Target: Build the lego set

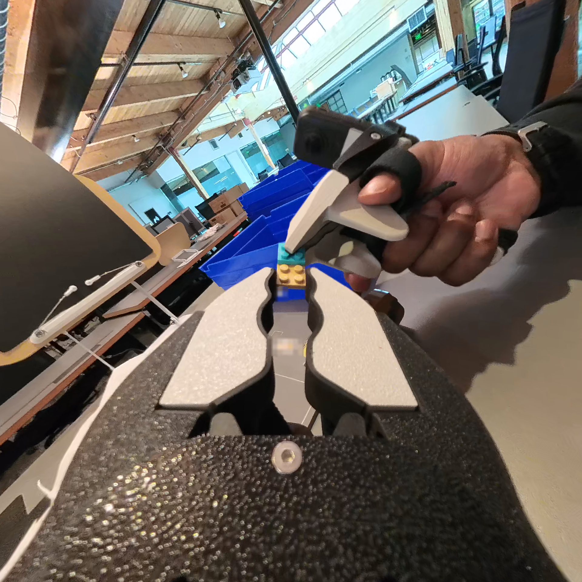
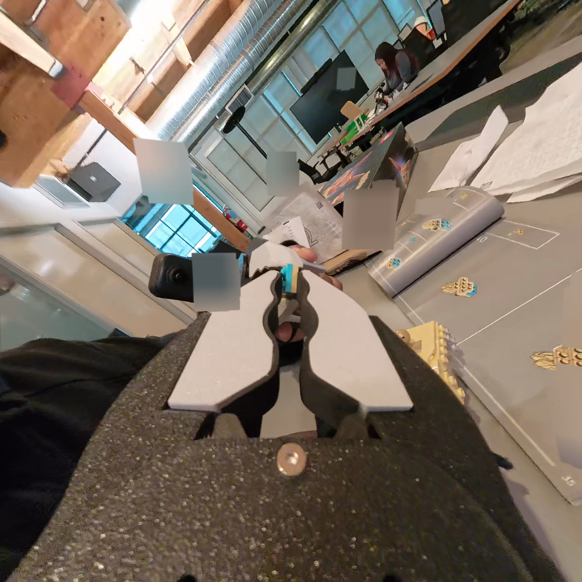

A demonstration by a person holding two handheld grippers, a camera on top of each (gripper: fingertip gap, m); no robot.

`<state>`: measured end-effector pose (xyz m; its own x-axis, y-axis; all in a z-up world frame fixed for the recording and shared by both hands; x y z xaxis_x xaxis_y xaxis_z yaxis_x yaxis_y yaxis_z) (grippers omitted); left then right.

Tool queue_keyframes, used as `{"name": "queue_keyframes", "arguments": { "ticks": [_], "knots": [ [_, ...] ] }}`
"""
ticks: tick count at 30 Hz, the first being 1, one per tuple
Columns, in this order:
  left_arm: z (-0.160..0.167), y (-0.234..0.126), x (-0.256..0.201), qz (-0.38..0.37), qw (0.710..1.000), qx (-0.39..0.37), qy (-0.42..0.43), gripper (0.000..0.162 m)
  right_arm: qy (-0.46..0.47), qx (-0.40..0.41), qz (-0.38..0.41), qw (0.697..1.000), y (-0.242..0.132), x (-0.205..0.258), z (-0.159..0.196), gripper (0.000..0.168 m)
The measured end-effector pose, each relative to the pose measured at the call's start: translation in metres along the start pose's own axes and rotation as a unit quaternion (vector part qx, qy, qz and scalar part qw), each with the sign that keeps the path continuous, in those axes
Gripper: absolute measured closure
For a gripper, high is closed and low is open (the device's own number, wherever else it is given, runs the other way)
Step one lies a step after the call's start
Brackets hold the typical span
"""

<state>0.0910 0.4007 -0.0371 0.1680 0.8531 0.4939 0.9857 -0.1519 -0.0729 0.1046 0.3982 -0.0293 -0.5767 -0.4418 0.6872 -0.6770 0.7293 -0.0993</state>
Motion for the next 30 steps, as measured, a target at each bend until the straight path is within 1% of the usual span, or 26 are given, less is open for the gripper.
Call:
{"name": "queue_keyframes", "arguments": {
  "ticks": [5,8,11,16,18,21,27,30],
  "knots": [
    [0.002,-0.001,0.0,-0.012,1.0,0.009,0.018,0.145,-0.016,0.001,0.0,1.0,0.002,0.0,0.002,0.16],
    [0.001,-0.003,0.0,-0.019,0.999,0.014,0.04,0.145,-0.01,0.002,-0.017,1.0,0.003,0.001,0.002,0.159],
    [-0.002,0.0,-0.004,-0.021,0.996,0.028,0.086,0.145,-0.009,-0.001,-0.021,1.0,-0.001,-0.001,0.0,0.145],
    [-0.001,0.002,-0.008,-0.032,0.99,0.05,0.127,0.145,-0.061,0.018,-0.02,0.998,-0.002,0.006,0.007,0.148],
    [-0.002,0.003,-0.01,-0.029,0.988,0.053,0.141,0.145,-0.07,0.017,-0.011,0.997,-0.001,0.003,0.008,0.156],
    [0.002,0.004,-0.011,-0.024,0.99,0.049,0.131,0.145,-0.06,0.024,-0.018,0.998,-0.001,0.001,0.009,0.157],
    [0.002,0.005,-0.013,-0.018,0.989,0.044,0.141,0.145,-0.108,0.003,-0.021,0.994,-0.004,0.005,0.012,0.16],
    [-0.002,0.003,-0.014,-0.019,0.989,0.032,0.143,0.145,-0.111,-0.006,-0.031,0.993,-0.005,0.008,0.012,0.16]
  ]
}}
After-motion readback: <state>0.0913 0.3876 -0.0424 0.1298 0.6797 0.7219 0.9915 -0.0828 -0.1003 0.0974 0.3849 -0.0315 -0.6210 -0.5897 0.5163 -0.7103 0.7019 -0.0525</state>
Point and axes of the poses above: each gripper's, where its closed fingertips meet, y out along the fingers, z out of its underside, x = y × z across the jaws, the point moved 1 cm from there along -y, back along the fingers, and after that the axes turned 15 degrees about z, right-handed, at the moved point
